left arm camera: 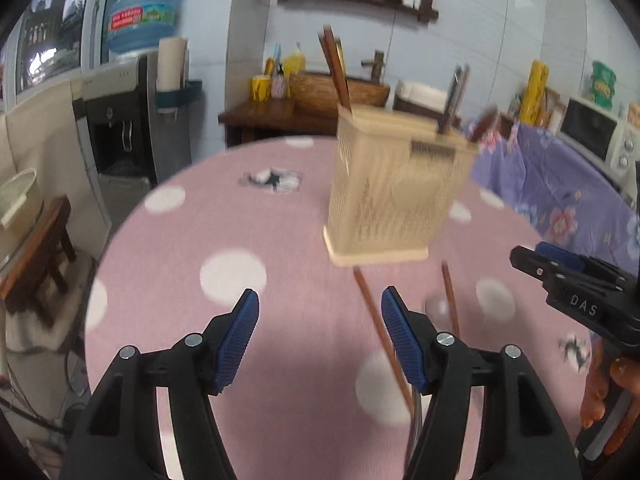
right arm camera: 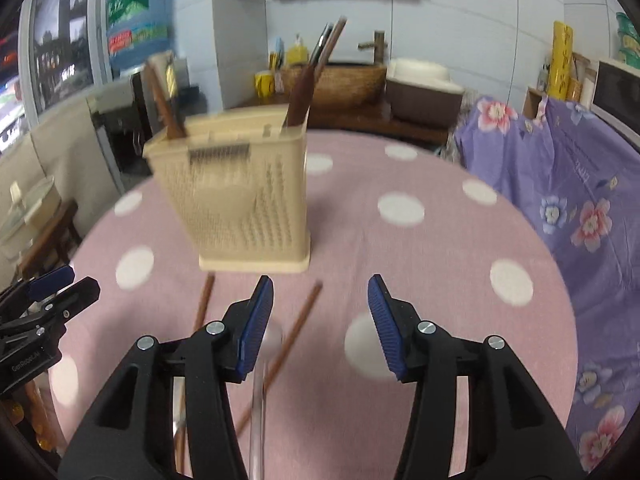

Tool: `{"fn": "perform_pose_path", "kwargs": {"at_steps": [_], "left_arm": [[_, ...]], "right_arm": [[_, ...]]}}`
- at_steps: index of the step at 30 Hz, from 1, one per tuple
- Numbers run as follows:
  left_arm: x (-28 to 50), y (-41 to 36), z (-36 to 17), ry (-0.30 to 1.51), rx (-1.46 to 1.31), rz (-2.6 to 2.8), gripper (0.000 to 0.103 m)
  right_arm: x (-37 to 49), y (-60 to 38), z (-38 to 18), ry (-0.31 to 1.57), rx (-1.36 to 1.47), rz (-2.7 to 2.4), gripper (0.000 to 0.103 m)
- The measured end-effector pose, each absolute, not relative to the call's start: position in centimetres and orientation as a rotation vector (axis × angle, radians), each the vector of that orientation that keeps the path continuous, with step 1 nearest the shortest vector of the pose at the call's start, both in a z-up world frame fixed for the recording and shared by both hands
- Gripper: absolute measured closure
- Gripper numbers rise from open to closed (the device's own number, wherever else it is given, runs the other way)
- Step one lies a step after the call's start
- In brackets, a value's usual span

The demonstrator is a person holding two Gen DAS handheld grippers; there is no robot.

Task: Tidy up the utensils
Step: 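Move both grippers back down to the spoons on the table, then close the right gripper on the frosted plastic spoon handle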

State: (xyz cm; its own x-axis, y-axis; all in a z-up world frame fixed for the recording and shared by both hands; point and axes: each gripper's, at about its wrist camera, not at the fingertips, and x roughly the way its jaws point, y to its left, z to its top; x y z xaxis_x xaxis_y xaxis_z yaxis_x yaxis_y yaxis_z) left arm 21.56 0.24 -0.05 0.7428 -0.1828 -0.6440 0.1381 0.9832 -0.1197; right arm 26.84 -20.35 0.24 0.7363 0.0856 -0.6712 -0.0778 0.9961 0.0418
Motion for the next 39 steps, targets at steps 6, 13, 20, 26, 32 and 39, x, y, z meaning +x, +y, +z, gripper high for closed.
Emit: {"fn": "perform_pose_path", "kwargs": {"at_steps": [6,13,20,26,32,39], "left_arm": [[18.5,-0.3,-3.0,0.777,-0.048,-0.213,0.046],[17.5,-0.1,-4.3,0.802,-0.064,-0.208,0.047],[16.7,-0.9,-4.8,0.807,-0.064,-0.218,0.047],[16.6,-1.2,-5.0,0.815,-0.065,-0.223,0.047],[16.8,-1.5,-5.2,0.825,-0.066,-0.222,0.047],[16.9,-1.5,-5.2,0.826,-0.066,-0.221,0.047]], "right_arm": [[22.7,-19.1,-4.1,0.834,0.023,0.146,0.065],[20.5,-18.3,-6.8,0.902,0.023,0.163,0.073],[20.2,-17.2,-6.9,0.897,-0.025,0.157,0.078],[20.9,-17.4,-6.8,0.890,-0.031,0.147,0.086],[21.0,-17.4,-6.9,0.870,-0.049,0.143,0.093],[20.7,-18.2,-6.5,0.828,-0.024,0.134,0.093]]}}
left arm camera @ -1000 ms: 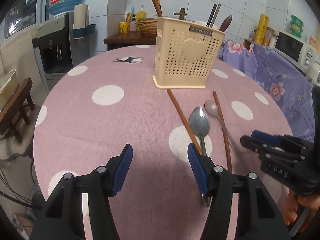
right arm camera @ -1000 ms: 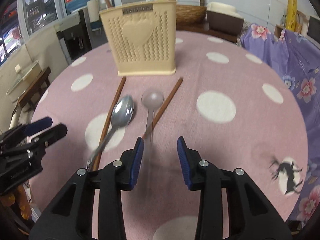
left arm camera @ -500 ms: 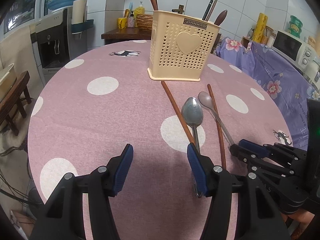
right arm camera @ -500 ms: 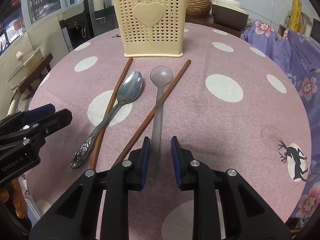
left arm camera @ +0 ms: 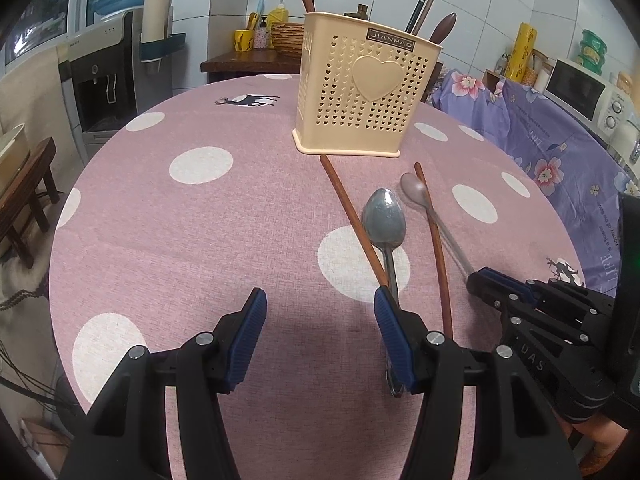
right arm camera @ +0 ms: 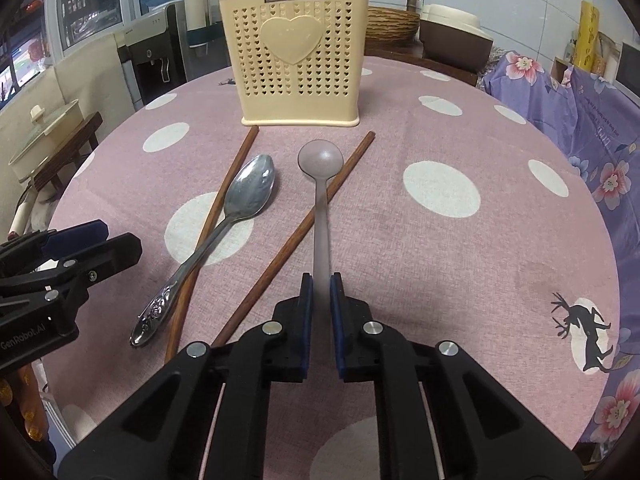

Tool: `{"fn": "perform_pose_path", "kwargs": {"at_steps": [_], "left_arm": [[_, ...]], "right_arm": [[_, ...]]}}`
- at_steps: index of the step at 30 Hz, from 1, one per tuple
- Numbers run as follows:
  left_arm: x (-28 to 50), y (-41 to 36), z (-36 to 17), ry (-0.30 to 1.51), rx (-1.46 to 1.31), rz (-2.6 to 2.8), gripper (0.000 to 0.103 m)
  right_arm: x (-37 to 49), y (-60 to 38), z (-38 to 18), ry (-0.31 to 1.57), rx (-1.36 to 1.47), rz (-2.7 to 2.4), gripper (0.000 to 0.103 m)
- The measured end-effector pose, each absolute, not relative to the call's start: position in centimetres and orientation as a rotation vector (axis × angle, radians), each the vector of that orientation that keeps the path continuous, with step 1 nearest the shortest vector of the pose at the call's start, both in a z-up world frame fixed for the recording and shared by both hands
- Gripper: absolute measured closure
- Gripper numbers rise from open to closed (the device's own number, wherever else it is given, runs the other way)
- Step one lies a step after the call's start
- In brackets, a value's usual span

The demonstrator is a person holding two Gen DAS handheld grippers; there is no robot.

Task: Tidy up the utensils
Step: 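Close the right gripper on the frosted plastic spoon handle, then close the left gripper on the silver metal spoon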

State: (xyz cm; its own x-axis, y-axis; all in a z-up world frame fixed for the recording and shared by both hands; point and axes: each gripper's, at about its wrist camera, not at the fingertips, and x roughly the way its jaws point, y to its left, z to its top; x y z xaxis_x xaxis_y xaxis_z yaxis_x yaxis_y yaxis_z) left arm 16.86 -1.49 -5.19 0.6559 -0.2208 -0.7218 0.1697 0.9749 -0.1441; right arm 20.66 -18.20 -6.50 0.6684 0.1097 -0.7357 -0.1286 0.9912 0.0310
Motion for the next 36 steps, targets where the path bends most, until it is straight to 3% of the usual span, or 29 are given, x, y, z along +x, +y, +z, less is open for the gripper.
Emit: {"fn": "perform_pose_path", "kwargs": {"at_steps": [15,26,36], "left_arm": [[20.5,-5.5,-4.0,0.803,0.077,-0.335,0.046],[25.0,-7.9,-5.3,0.868,0.141,-0.375,0.043],[25.9,-9.8,-6.2,0.879,0.235,-0.346,0.043]], "right_arm": [[19.8,-23.3,-6.9,0.834,0.059,0.002,0.093],[19.8,-24.9,-6.8,0.842,0.143,0.003,0.074],[19.7,-25.0,-6.8,0.847,0.151,0.021,0.073]]}}
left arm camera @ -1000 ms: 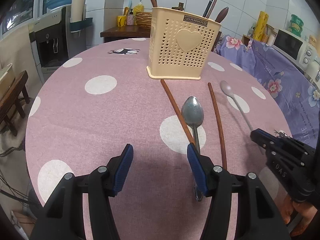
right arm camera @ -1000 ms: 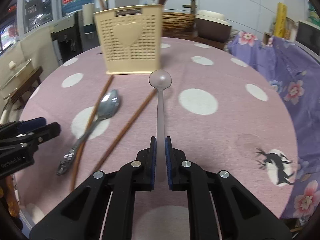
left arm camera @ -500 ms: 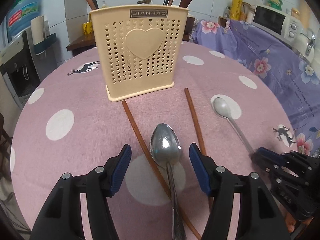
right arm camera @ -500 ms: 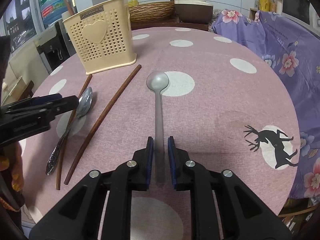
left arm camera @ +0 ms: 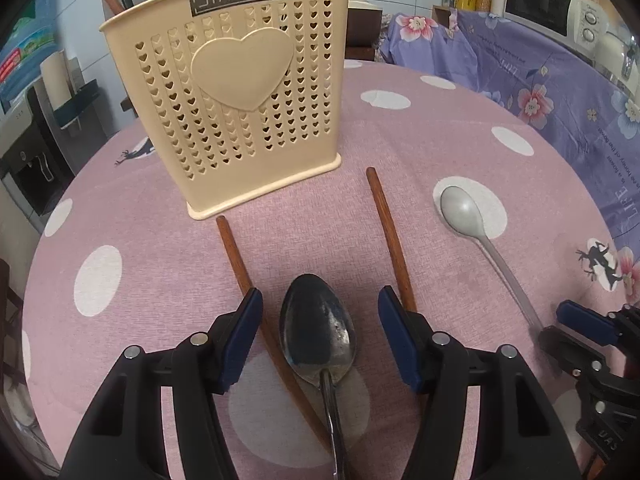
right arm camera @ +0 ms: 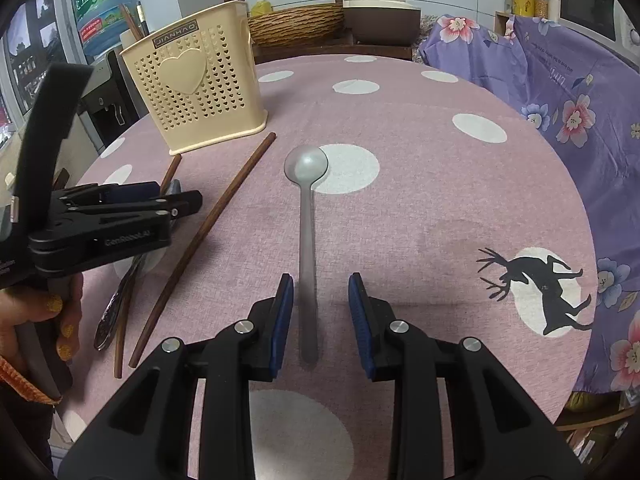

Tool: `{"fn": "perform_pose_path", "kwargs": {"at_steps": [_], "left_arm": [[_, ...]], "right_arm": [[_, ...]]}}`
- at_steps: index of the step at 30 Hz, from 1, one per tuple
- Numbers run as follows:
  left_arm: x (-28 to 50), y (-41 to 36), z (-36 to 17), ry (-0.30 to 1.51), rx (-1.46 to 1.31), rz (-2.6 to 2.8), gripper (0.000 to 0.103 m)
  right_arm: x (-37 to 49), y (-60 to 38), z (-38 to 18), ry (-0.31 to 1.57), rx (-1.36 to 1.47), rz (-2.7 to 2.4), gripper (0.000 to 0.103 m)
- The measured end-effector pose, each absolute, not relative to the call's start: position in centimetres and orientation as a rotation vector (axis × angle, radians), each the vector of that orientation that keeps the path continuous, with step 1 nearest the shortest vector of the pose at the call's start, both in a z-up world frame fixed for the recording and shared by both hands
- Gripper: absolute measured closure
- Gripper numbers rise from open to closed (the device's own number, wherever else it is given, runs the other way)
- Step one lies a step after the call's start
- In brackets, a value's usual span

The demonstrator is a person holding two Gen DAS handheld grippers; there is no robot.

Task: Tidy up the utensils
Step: 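Close the left gripper on the silver metal spoon, then lift both spoons and lower them into the cream holder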

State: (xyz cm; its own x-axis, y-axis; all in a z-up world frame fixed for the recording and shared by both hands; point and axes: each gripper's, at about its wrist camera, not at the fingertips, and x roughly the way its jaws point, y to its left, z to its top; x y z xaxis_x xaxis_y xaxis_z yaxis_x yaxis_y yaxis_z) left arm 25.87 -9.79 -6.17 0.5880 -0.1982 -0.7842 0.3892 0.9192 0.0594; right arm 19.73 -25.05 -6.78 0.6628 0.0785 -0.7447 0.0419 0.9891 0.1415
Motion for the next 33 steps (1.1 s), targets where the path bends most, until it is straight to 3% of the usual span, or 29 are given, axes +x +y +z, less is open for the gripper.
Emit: {"fn": "perform_pose_path", "kwargs": {"at_steps": [2,9,27,31,33], "left_arm": [[25.9,-9.7,-6.2,0.878,0.238,-0.340,0.044],[25.6,-9.6,-6.1,0.885,0.214,-0.341,0.066],[24.0,-3.7,-1.1,0.754,0.032,-0.235,0.067],[24.2,-1.9,-1.0,0.757,-0.016,-0.203,0.067],[23.8,-1.3,-0.6,0.744,-0.024,-0.199,0.067]], "right_arm": [[19.8,-25.0,-6.7,0.846,0.148,0.022,0.073],[19.9,-24.9,-6.7,0.851,0.150,0.021,0.073],[24.0,-24.8,-4.8,0.885,0.128,0.085,0.073],[27.4,-23.7,-5.5,0.934,0.070,0.118,0.057],[28.7,-23.4,-5.8,0.946,0.032,0.087,0.057]]}}
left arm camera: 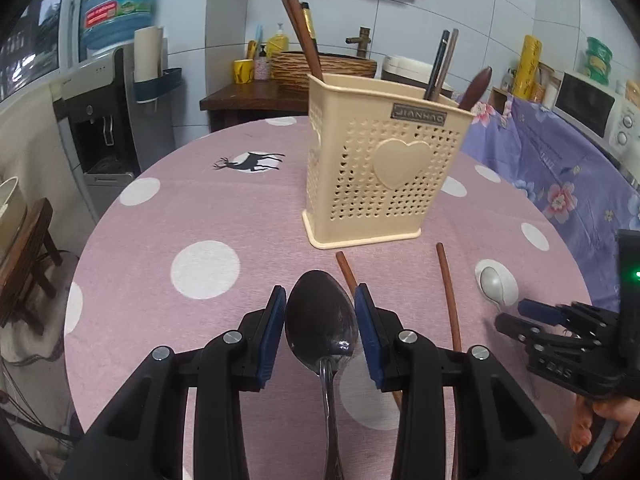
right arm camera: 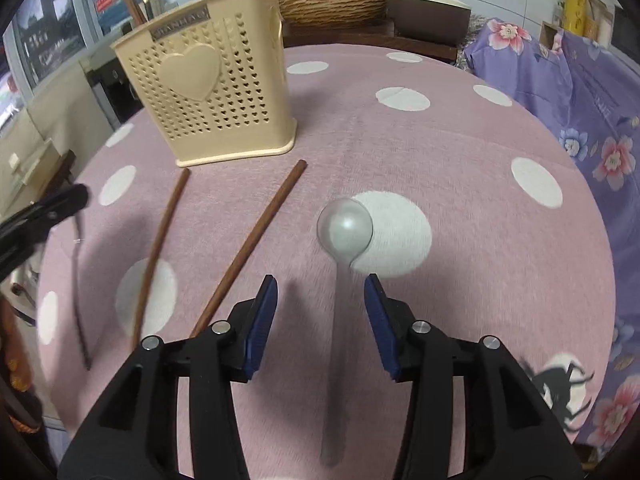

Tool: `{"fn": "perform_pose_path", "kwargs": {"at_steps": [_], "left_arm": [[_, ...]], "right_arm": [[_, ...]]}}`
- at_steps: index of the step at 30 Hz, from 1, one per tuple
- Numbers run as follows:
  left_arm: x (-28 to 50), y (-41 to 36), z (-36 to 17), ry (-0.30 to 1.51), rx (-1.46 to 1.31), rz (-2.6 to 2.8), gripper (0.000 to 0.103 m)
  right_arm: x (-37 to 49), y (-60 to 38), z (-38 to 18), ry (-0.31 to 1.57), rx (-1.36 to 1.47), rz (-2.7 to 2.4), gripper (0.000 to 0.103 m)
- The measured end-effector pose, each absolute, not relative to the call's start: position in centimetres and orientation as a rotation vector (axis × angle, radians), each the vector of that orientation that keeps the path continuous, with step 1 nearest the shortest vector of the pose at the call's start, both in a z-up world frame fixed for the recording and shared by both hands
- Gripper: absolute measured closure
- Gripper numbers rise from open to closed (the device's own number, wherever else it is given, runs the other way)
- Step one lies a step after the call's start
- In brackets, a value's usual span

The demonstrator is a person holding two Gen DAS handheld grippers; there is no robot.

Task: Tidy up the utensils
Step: 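Lift both spoons and lower them into the cream holder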

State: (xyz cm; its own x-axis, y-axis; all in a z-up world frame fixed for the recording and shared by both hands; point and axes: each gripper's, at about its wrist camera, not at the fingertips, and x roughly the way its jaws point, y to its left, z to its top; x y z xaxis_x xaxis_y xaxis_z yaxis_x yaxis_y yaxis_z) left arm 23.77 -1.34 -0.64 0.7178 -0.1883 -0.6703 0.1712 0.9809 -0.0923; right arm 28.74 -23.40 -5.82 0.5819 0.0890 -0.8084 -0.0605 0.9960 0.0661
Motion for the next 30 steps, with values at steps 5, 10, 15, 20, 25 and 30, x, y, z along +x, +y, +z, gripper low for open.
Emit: {"fn": "perform_pose_path", "kwargs": {"at_steps": [5,10,15,20,25,30], "left_arm": [[23.3,-0.7,0.6,0.705,-0.043,-0.201,0.067],[23.3,-0.3,1.2,0.685,-0.054,-0.202,0.067],[23.3,-0.4,1.7,0.673,-0.056,-0.204,0.067],[22.9,-0.2,2.2,0.658,-0.059,-0.204,0.067],[22.6,0.2,2.6,0.647,-0.066,-0.202,0.067],[22.1,0.7,3.1,0.627,-0.077,-0.196,0.067]], "right_arm": [[31.0,-23.7,-6.6,0.980,0.037,0.075,0.057],[32.2,-23.1,-6.7,0.980,0.021,0.064,0.061],[32.7,-22.9,-6.6,0.982,0.013,0.065,0.066],[31.8,-23.8,-4.9,0.934,0.068,0.082,0.066],[28.7,-24.9,-0.4,0.812,0.115,0.106,0.066],[24.8,-25.8,3.7,0.698,0.135,0.134,0.085]]}}
